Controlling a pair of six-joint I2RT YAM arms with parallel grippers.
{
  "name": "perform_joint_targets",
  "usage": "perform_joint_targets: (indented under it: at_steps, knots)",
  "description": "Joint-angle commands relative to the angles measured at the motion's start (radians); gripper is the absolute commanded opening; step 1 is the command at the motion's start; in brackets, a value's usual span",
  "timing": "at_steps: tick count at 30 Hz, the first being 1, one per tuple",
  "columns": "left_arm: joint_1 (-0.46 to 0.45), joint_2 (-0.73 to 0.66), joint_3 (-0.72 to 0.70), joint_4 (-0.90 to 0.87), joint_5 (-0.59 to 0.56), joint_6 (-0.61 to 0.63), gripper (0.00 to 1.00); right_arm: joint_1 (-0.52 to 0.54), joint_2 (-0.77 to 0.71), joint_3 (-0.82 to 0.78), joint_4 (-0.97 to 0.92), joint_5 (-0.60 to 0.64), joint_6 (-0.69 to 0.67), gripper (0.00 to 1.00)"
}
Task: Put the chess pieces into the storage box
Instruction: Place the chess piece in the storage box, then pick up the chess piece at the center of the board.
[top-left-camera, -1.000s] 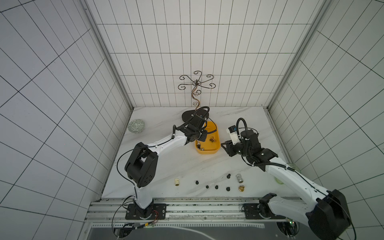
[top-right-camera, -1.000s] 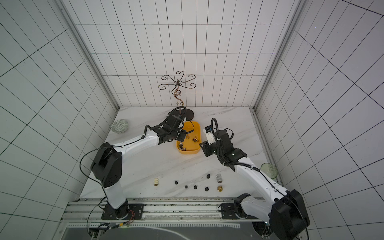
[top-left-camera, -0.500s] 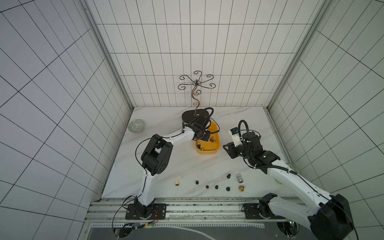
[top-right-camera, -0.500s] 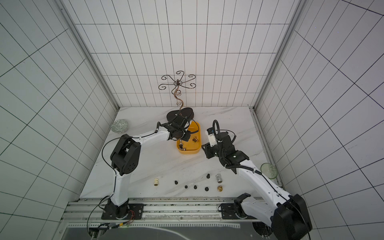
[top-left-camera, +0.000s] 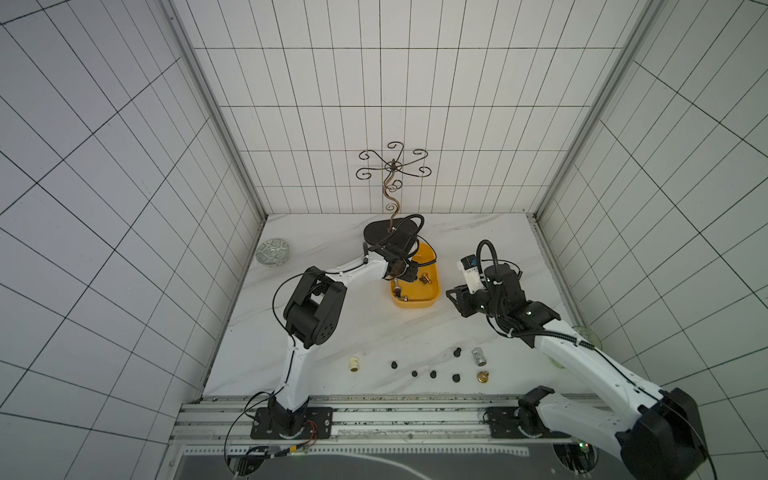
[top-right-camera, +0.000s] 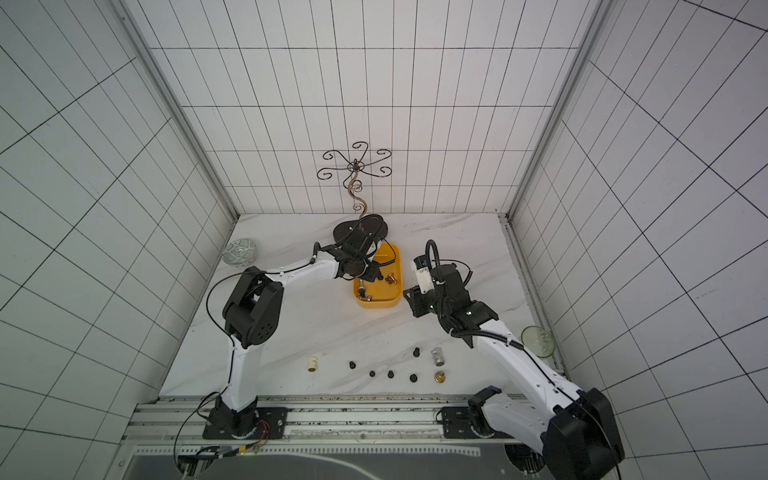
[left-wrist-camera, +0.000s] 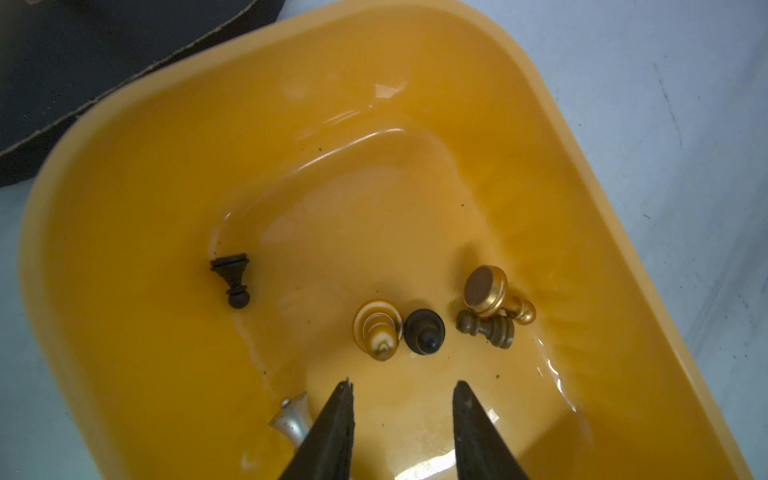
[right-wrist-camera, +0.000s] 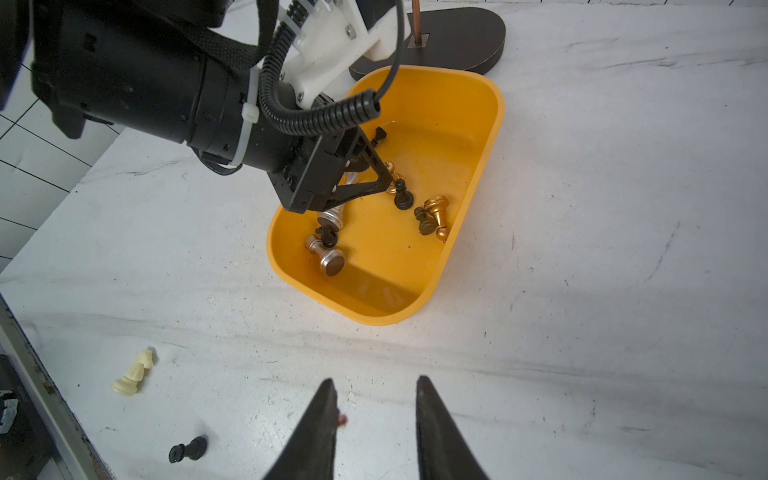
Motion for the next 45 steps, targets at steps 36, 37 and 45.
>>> perform_joint_targets:
  at_steps: [36,37,45]
  knots:
    - [0.059,-0.913,-0.811,-0.120,-0.207,-0.246,0.43,0.302,0.141,-0.068,0.076,-0.066,-0.032,0.33]
    - [0.063,-0.915,-0.815,-0.119,-0.205,-0.247,0.43,0.338,0.159,-0.070,0.095,-0.062,-0.023,0.33]
    - [0.102,-0.964,-0.868,-0.100,-0.178,-0.261,0.44,0.566,0.302,-0.055,0.187,0.008,-0.021,0.33]
